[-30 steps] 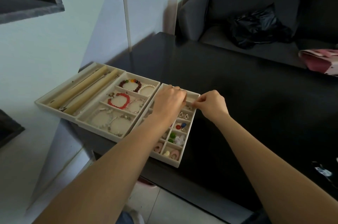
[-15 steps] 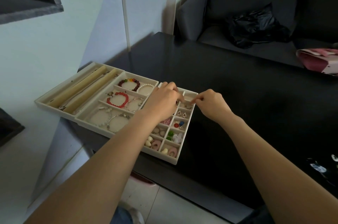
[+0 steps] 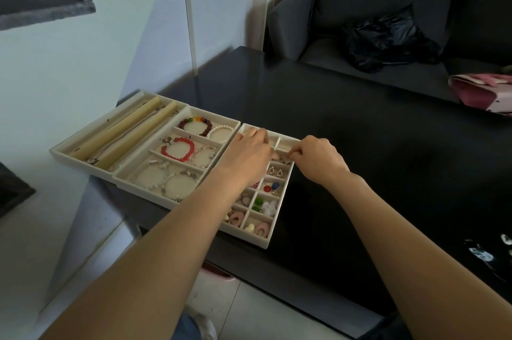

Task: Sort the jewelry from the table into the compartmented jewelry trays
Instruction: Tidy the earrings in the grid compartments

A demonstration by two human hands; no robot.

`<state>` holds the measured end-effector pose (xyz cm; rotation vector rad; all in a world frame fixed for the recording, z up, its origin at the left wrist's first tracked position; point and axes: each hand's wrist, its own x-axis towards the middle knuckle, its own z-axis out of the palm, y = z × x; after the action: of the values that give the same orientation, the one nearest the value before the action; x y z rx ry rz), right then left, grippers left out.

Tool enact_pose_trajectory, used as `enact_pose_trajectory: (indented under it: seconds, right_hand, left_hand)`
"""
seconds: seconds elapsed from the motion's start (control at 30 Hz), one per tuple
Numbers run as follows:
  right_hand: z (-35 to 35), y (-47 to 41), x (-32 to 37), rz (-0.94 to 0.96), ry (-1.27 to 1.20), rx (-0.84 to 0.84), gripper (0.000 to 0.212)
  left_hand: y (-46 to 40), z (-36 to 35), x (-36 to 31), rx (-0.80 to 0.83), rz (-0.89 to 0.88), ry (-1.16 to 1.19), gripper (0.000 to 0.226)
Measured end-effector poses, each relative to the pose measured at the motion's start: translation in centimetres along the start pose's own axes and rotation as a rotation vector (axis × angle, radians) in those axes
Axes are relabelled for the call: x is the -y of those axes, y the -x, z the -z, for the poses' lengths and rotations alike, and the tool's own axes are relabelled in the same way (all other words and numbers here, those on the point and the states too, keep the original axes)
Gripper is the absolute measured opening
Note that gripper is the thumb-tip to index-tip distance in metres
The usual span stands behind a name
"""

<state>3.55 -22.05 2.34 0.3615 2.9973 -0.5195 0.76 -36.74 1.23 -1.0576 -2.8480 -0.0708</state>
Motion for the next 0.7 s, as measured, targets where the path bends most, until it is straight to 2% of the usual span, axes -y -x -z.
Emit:
enact_pose_trajectory:
  seconds: [0.1, 0.17, 0.27, 0.37, 0.47, 0.6, 0.7]
  right_hand:
    - [-0.1, -0.1, -0.3, 0.006, 0.008, 0.023, 0.025]
    - [-0.3, -0.3, -0.4, -0.009, -0.096, 0.059, 0.025]
    - [0.2, -0.3, 0.0, -0.146, -0.562, 0.079, 0.020]
    - [1.5, 0.2, 0.5, -0.366, -1.066, 0.112, 0.018]
    - [2.1, 0.7, 0.5, -0.444, -1.380, 0.195, 0.016]
    - [1.9, 0.9, 0.5, -0.374, -1.440, 0.223, 0.019]
    - [1.6, 0.6, 0.5, -0.394, -1.444, 0.175, 0.015]
  left_hand:
    - [0.0, 0.1, 0.1, -0.003, 0.001, 0.013, 0.046]
    - [0.0, 0.0, 0.0, 0.008, 0.001, 0.018, 0.049]
    - [-0.2, 0.0, -0.6, -0.004, 0.028, 0.107, 0.051]
    - [-0.5, 0.5, -1.1, -0.103, 0.100, 0.296, 0.045]
    - [-0.6, 1.2, -1.1, -0.208, 0.201, 0.508, 0.031]
    - [-0.6, 1.2, -1.9, -0.180, 0.117, 0.741, 0.026]
    - [-0.7, 0.9, -2.2, -0.132, 0.090, 0.760, 0.025]
